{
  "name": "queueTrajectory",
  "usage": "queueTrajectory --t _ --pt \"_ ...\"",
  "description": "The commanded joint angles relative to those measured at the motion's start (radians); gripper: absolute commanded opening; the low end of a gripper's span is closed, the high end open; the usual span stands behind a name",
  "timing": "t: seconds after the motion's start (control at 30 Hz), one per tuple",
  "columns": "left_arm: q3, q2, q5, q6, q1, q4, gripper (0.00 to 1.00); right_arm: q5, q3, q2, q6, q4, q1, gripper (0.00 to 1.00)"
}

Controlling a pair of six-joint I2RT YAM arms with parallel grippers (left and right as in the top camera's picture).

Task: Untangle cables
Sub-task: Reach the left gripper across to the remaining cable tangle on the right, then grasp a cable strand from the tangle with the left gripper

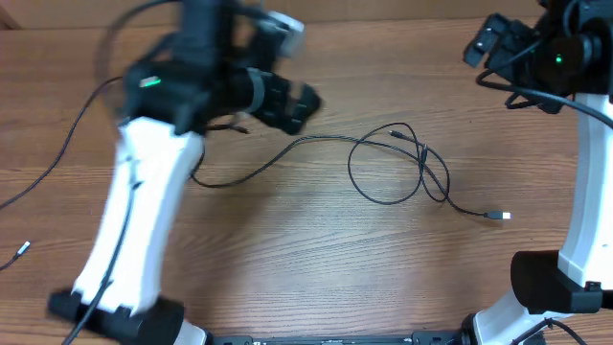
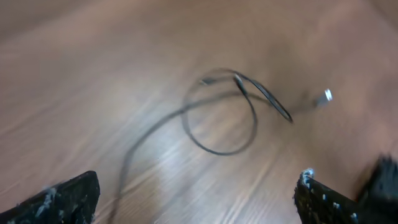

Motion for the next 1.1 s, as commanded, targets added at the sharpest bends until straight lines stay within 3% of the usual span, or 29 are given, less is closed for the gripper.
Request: queueTrajectory --t 0.0,0.1,0.2,0.5,0.7,0.9,1.07 --pt "-0.008 0.127 -0.022 0.067 -0.105 0.029 1.0 -0.013 -0.006 0.002 -0.008 0.002 -0.009 1.0" --pt "-0.008 0.235 -0.027 0.066 -0.167 0.082 0.98 -0.013 -0.013 0.002 -0.008 0.002 -0.009 1.0" --pt "-0.008 0.328 -0.037 0.011 -0.212 0.157 0.89 -0.013 -0.027 0.002 -0.008 0.002 -0.009 1.0" --pt "-0.008 0.524 -0.269 -0.66 -0.269 0.277 0.87 -0.012 -0.036 0.002 -0.008 0.002 -0.009 1.0" --pt "-0.008 0.602 -0.263 -1.058 -0.269 0.313 0.87 -0.012 -0.036 0.002 -0.008 0.002 -0.009 1.0" --pt "-0.008 0.649 -0.14 -1.098 -0.278 0.448 0.76 -0.01 -0.036 0.002 -0.034 0.002 -0.009 1.0" --pt "-0.008 0.678 -0.146 -1.143 -0.301 0.477 0.76 -0.009 -0.036 0.002 -0.034 0.002 -0.009 1.0"
